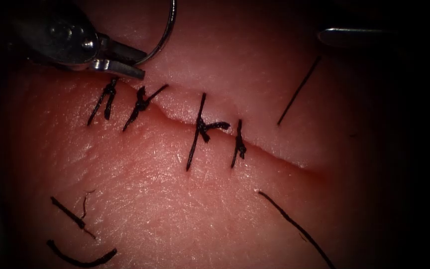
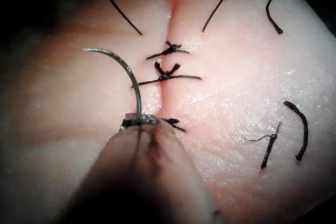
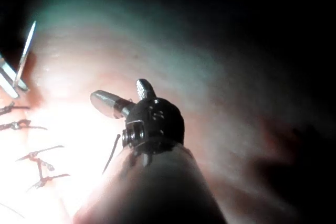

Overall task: Wound Closure
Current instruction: Drop the needle from the left gripper

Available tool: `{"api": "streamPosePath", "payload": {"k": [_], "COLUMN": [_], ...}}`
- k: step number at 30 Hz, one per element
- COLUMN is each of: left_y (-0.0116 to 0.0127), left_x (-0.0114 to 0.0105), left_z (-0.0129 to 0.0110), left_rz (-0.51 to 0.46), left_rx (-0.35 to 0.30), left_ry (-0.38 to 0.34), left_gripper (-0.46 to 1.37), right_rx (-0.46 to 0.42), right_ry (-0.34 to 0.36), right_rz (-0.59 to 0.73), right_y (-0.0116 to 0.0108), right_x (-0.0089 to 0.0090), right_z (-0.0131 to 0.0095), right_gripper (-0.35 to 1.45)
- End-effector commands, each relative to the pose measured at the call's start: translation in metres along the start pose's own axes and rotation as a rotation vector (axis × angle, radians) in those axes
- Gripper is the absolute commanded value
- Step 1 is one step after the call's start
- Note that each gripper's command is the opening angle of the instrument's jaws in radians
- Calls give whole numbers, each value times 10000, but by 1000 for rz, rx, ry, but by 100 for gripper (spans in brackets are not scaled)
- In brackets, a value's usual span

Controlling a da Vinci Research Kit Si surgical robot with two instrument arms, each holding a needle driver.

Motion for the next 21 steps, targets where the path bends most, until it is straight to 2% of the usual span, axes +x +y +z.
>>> {"api": "streamPosePath", "payload": {"k": [1,4,8,13,21], "left_y": [-3,-6,-8,-18,-37], "left_x": [-1,-11,-19,-17,-15], "left_z": [1,4,5,12,40], "left_rz": [38,96,121,130,149], "left_rx": [-67,-178,-258,-286,-309], "left_ry": [-35,-110,-162,-172,-176], "left_gripper": [-35,-35,-35,-35,-35], "right_rx": [9,12,13,15,19], "right_ry": [1,2,4,8,10], "right_rz": [-1,-5,-8,-10,-14], "right_y": [-1,-3,-5,-7,-10], "right_x": [-1,-5,-9,-12,-15], "right_z": [0,-1,-1,1,-1], "right_gripper": [130,130,129,129,129]}}
